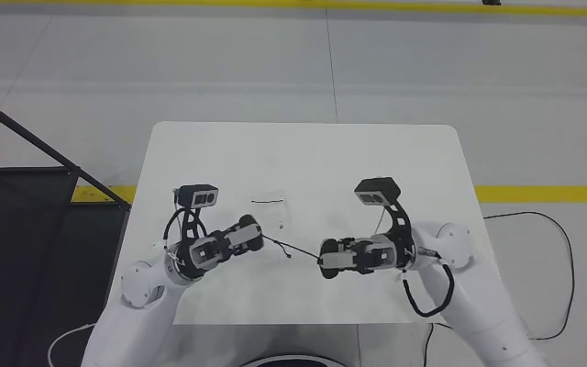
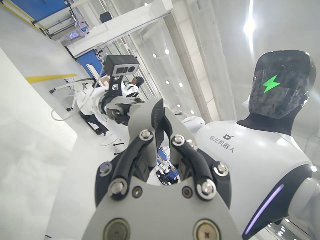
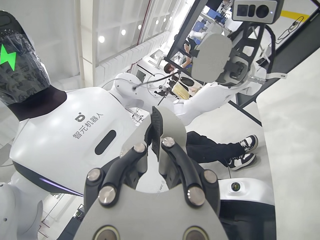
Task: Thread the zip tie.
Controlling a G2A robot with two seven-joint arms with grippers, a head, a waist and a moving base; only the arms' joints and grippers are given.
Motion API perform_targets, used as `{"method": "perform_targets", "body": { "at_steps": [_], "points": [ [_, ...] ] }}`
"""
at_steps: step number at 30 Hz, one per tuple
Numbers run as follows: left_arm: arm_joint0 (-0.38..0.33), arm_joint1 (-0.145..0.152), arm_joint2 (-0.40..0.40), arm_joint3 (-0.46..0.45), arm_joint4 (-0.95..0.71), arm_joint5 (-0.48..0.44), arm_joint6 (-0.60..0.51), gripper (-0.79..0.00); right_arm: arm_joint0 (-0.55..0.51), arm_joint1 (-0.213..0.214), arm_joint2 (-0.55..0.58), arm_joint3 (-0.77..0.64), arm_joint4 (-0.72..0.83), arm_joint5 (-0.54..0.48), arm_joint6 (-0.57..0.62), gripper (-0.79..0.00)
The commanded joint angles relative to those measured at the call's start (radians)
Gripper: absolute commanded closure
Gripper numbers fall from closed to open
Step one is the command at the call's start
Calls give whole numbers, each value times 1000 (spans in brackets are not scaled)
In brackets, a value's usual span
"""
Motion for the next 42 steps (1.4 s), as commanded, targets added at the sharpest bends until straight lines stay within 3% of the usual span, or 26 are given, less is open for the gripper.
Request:
{"method": "perform_targets", "body": {
  "at_steps": [1,9,22,23,24,28,33,38,42],
  "points": [
    [7,1,-9,6,2,-15,13,0,-11,2,14,-13,15,3,3,0],
    [25,3,-40,42,34,-72,65,0,-33,3,45,-32,34,15,15,0],
    [35,9,-48,64,27,-99,46,-3,-26,-4,31,-14,-18,29,29,0],
    [36,9,-47,62,28,-99,47,-314,-23,-4,29,-13,-31,28,28,0],
    [37,10,-48,61,32,-99,50,-785,-20,-5,27,-13,-47,23,23,0],
    [48,7,-64,49,80,-123,145,-785,-17,-4,29,-33,-135,-12,-13,0],
    [77,-1,-113,26,236,-157,383,-785,-25,2,49,-86,-386,-29,-107,0],
    [104,-17,-156,17,493,-159,656,-785,-36,2,30,-167,-763,90,-277,0],
    [118,-28,-153,14,628,-139,803,-785,-24,-8,-39,-189,-1102,251,-435,0]
  ]
}}
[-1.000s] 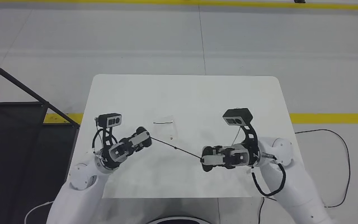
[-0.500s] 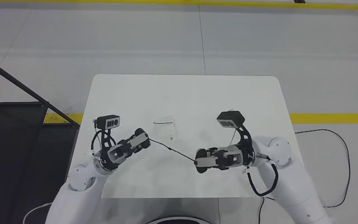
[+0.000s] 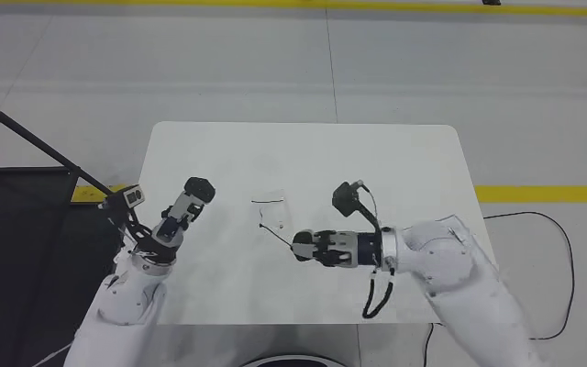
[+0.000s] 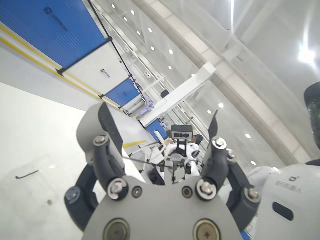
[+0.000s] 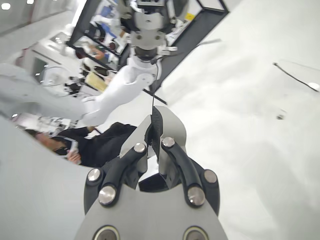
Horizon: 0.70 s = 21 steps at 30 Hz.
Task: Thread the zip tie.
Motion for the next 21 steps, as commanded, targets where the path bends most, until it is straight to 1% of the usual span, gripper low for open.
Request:
{"method": "perform_targets", "body": {
  "at_steps": [1,4,7,19,21],
  "points": [
    [5,-4,1,1,59,11,65,-785,9,-7,-45,-1,-201,96,-81,0],
    [6,-8,-4,2,128,24,123,-785,22,-20,-110,4,-335,195,-135,0],
    [6,-8,-4,2,128,24,123,-785,27,-28,-132,6,-374,236,-165,0],
    [6,-8,-4,2,128,24,123,-785,27,-28,-132,6,-374,236,-165,0],
    [6,-8,-4,2,128,24,123,-785,26,-28,-148,6,-407,199,-157,0]
  ]
}}
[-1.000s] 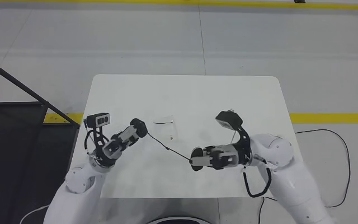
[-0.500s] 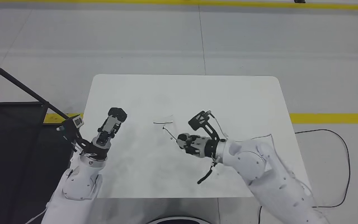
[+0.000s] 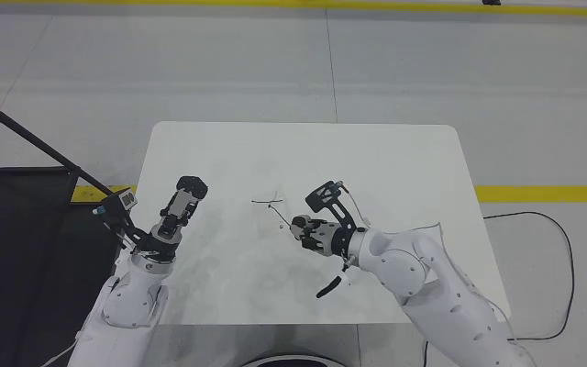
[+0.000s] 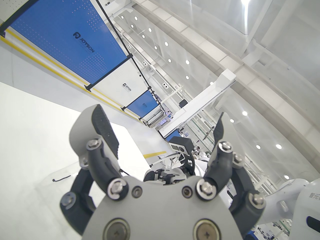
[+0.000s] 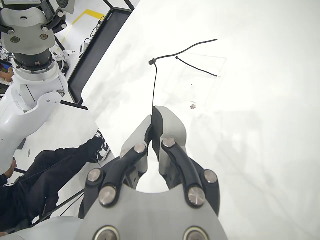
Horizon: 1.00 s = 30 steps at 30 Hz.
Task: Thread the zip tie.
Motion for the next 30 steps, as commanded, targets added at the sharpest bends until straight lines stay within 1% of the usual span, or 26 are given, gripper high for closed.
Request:
{"method": "perform_targets", "body": {
  "at_steps": [1,5,10,13,17,22,28,30],
  "points": [
    [0,0,0,0,0,0,0,-785,8,-2,-22,9,-55,-17,18,0],
    [0,0,0,0,0,0,0,-785,58,-24,-114,3,-232,120,52,0],
    [0,0,0,0,0,0,0,-785,151,-71,-247,39,-399,301,136,0],
    [0,0,0,0,0,0,0,-785,199,-103,-313,72,-469,386,178,0],
    [0,0,0,0,0,0,0,-785,256,-145,-385,121,-544,456,262,0],
    [0,0,0,0,0,0,0,-785,309,-195,-449,172,-592,480,340,0],
    [0,0,0,0,0,0,0,-785,341,-240,-497,202,-672,475,391,0],
    [0,0,0,0,0,0,0,-785,345,-252,-513,207,-706,470,410,-71]
  ]
}}
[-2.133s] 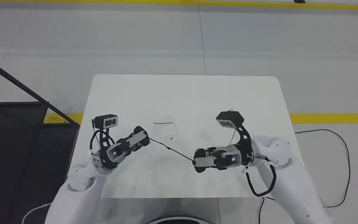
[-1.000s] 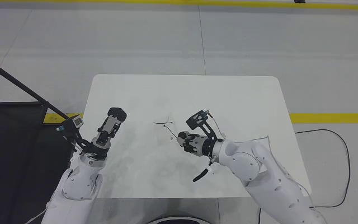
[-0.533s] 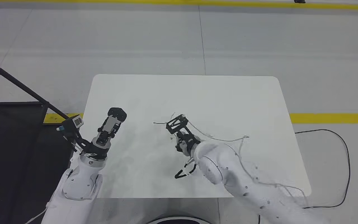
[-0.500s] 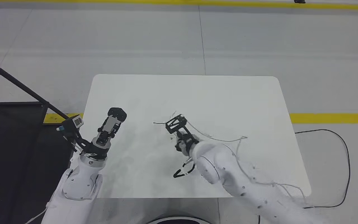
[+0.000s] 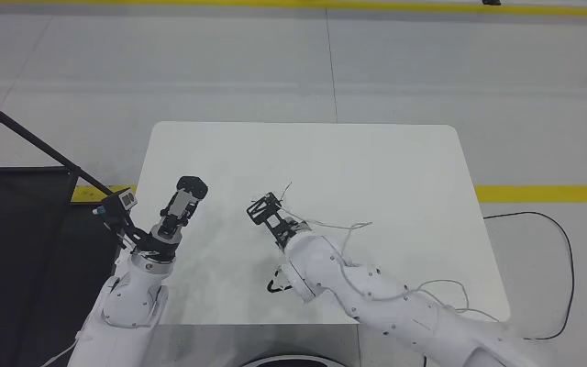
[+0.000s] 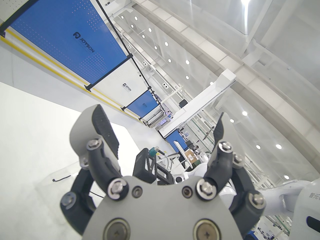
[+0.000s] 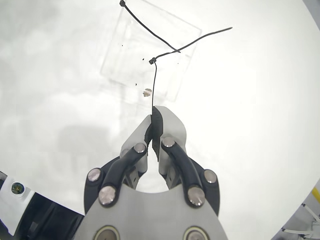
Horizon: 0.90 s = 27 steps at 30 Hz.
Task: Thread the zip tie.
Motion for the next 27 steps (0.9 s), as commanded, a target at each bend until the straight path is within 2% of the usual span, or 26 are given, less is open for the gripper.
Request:
{"method": "perform_targets", "body": {
  "at_steps": [1,2,3,5,16,21,24,25,27],
  "points": [
    [0,0,0,0,0,0,0,-785,3,-14,-16,5,-36,-8,18,-123],
    [0,0,0,0,0,0,0,-785,3,-20,-21,8,-52,-8,23,-206],
    [0,0,0,0,0,0,0,-785,3,-26,-26,9,-65,-12,28,-243],
    [0,0,0,0,0,0,0,-785,2,-37,-30,10,-83,-23,34,-265],
    [0,0,0,0,0,0,0,-785,-44,-71,0,4,-165,-56,41,-265],
    [0,0,0,0,0,0,0,-785,-80,-74,31,-20,-202,-75,36,-292],
    [0,0,0,0,0,0,0,-785,-110,-72,55,-44,-229,-81,28,-379],
    [0,0,0,0,0,0,0,-785,-123,-69,65,-58,-238,-84,21,-459],
    [0,0,0,0,0,0,0,-785,-155,-62,92,-91,-259,-86,4,-693]
  ]
}}
